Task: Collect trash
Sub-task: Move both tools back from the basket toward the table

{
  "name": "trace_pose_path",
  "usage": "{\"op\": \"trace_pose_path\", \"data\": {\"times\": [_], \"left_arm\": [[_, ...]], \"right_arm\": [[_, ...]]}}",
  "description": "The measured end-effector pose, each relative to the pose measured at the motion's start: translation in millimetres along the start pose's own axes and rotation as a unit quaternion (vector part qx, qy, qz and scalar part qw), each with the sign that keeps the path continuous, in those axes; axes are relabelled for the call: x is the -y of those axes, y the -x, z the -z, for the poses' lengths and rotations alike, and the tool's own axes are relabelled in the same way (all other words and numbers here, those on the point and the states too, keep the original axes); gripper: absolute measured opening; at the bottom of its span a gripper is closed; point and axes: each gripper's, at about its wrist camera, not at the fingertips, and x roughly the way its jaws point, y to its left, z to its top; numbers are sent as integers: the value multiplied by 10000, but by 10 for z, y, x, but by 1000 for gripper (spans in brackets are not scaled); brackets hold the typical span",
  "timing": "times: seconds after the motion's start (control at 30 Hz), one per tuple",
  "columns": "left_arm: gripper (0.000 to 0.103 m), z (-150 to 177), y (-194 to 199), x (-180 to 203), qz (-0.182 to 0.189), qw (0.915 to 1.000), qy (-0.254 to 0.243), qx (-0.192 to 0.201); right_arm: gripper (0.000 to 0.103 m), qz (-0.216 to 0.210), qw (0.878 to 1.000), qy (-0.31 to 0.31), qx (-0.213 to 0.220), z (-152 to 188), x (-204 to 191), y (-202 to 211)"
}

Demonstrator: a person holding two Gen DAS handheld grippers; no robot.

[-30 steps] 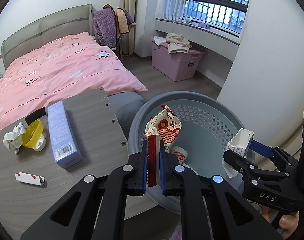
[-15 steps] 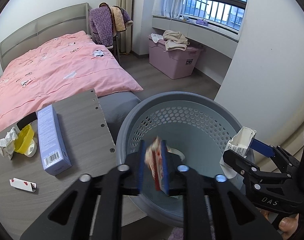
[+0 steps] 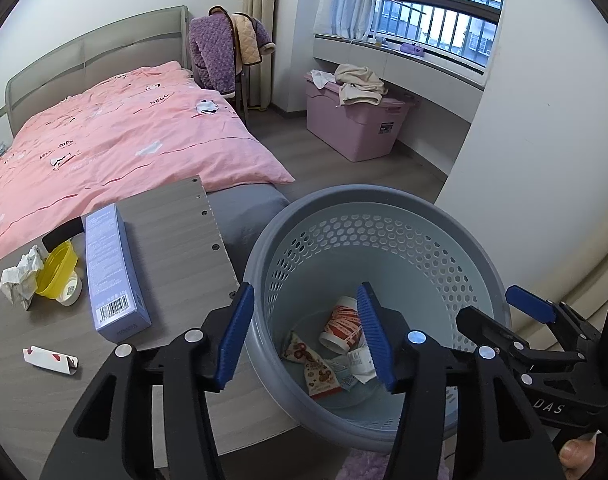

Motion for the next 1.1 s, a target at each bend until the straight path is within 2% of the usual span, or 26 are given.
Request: {"op": "trace_pose_path", "data": {"times": [0.2, 0.6, 1.1], "left_arm": [[59, 37, 22, -35, -45, 10000, 64, -5], [64, 76, 135, -154, -191, 9996, 200, 94], [71, 183, 428, -654, -549, 9955, 703, 305]], "right_arm": [[97, -24, 10000, -52, -55, 37, 19, -23], [97, -65, 9999, -50, -116, 77, -27, -11], [97, -293, 9992, 253, -127, 26, -452, -8]]}}
